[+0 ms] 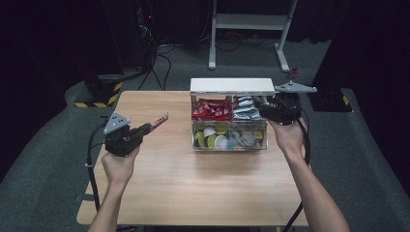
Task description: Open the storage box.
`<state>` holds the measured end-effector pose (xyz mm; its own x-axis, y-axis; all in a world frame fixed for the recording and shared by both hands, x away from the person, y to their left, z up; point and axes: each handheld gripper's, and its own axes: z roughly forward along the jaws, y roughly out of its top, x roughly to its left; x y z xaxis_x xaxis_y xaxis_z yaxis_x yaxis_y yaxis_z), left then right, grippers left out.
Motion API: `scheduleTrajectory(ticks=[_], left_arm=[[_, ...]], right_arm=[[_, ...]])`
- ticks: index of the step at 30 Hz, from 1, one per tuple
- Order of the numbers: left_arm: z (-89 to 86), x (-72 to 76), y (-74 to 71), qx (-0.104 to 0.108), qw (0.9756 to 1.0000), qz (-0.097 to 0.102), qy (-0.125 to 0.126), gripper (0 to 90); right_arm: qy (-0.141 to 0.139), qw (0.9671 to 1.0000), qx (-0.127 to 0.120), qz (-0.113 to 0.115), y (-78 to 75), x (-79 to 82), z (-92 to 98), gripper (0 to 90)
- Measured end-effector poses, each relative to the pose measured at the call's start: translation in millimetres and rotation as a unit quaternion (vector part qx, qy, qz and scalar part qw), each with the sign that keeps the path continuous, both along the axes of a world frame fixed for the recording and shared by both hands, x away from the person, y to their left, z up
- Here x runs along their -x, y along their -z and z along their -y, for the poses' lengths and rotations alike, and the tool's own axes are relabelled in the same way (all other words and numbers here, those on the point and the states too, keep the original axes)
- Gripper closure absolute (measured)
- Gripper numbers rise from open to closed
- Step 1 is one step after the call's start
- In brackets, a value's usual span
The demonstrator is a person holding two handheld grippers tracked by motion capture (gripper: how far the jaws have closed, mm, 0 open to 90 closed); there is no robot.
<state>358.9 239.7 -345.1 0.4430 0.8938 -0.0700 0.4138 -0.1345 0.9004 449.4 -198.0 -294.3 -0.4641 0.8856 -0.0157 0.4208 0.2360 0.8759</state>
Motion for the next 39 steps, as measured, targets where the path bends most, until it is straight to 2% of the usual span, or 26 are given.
scheduleTrajectory(ticks=[9,25,32,35,39], left_arm=[[4.6,-6.9,17.1,-0.010,0.9998,-0.015,-0.001,89.6],[14.8,-24.0,55.4,0.000,0.9993,-0.037,-0.005,89.5],[20.6,-31.7,71.1,-0.007,0.9989,-0.046,-0.011,89.3],[23.0,-34.0,79.4,-0.021,0.9986,-0.047,-0.014,89.3],[25.4,-36.3,92.2,-0.026,0.9981,-0.052,-0.018,89.3]], right_arm=[[0.000,1.0000,-0.001,-0.002,0.7,-0.3,-0.4,49.5],[-0.002,1.0000,0.000,-0.005,2.9,0.4,0.0,49.6],[-0.002,1.0000,0.000,-0.005,3.6,0.5,0.0,49.5],[-0.002,1.0000,-0.002,-0.004,3.9,0.5,0.0,49.5],[-0.004,1.0000,-0.005,-0.005,4.3,-0.4,0.0,48.9]])
